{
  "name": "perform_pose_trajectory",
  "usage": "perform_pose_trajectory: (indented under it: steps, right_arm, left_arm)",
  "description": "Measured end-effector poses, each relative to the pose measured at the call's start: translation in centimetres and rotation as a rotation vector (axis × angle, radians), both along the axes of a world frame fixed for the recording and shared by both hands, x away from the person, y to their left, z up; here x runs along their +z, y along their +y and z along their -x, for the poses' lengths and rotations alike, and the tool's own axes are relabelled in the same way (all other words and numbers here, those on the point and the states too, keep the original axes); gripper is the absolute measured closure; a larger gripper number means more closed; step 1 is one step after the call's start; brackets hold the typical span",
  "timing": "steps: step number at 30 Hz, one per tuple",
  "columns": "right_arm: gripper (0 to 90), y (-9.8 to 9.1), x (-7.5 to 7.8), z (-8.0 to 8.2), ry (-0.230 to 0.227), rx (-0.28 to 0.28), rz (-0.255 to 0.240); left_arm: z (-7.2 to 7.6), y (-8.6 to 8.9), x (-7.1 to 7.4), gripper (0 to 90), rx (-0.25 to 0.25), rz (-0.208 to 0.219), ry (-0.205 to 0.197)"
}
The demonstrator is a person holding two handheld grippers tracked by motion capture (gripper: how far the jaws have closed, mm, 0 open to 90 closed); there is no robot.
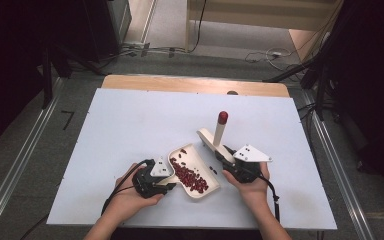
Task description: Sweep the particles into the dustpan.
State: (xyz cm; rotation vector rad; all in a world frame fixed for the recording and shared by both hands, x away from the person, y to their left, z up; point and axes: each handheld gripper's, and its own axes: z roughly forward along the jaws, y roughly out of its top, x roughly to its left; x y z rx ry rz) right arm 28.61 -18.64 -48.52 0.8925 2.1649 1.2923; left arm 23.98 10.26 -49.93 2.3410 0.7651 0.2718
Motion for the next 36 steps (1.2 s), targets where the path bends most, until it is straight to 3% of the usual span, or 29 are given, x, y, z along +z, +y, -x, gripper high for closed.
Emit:
perform_pose_trajectory:
  steps: [3, 6, 11, 13, 17, 20, 28, 32, 36]
  right_arm:
    - [64.3, 0.7, 0.1, 0.7, 0.002, 0.019, 0.005]
    - [64.5, 1.1, 0.4, 1.5, 0.045, 0.075, -0.044]
    - [64.5, 2.3, 0.8, 2.9, 0.086, 0.165, -0.067]
    - [64.5, 2.6, 1.0, 3.2, 0.077, 0.178, -0.057]
    - [64.5, 2.0, 1.8, 3.0, 0.07, 0.171, -0.099]
    - [64.5, 0.8, 2.3, 2.6, 0.054, 0.134, -0.118]
    - [64.5, -1.7, 1.8, 1.1, 0.044, 0.036, -0.118]
    - [64.5, -1.1, 0.7, 1.1, 0.056, 0.029, -0.08]
    - [64.4, 0.5, 0.4, 1.9, 0.047, 0.074, -0.071]
  left_arm:
    - [0.0, 0.0, -0.1, 66.2, -0.001, -0.002, 0.004]
    - [-0.1, 0.1, -0.1, 66.2, -0.002, -0.004, 0.005]
    - [-0.1, 0.1, -0.1, 66.2, -0.002, 0.003, 0.005]
    - [0.0, 0.1, -0.2, 66.2, 0.0, 0.005, 0.001]
    - [0.0, 0.1, -0.2, 66.2, -0.003, 0.005, 0.0]
    - [-0.1, 0.2, -0.2, 66.2, -0.003, 0.006, 0.003]
    - [-0.1, 0.2, -0.2, 66.2, -0.002, 0.012, -0.003]
    - [-0.1, 0.1, -0.3, 66.2, 0.0, 0.016, -0.001]
    - [-0.1, 0.1, -0.3, 66.3, 0.002, 0.016, -0.004]
